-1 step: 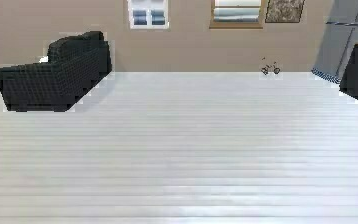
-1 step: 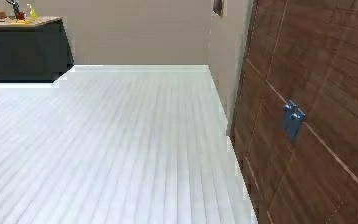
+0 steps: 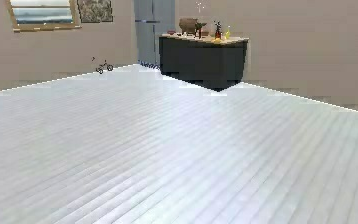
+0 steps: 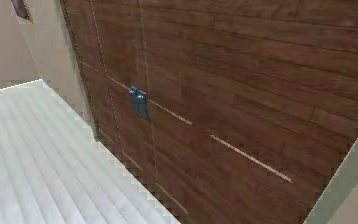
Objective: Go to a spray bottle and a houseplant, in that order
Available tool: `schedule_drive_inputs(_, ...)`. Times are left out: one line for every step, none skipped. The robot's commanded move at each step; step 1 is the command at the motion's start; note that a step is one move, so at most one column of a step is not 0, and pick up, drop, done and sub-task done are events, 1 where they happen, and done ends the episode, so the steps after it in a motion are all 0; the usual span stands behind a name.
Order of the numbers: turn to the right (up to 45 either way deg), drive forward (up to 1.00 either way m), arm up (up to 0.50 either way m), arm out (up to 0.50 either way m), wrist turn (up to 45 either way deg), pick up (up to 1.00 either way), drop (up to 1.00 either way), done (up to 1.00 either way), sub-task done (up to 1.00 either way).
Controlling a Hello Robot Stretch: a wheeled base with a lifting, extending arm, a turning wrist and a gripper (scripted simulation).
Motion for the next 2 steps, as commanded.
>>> schedule_drive_inputs(12.0, 0.0, 0.0, 0.0, 0.0, 0.0, 0.0, 0.0, 0.0)
schedule_drive_inputs(0.0, 1.0, 0.0, 0.0, 0.0, 0.0, 0.0, 0.0, 0.0)
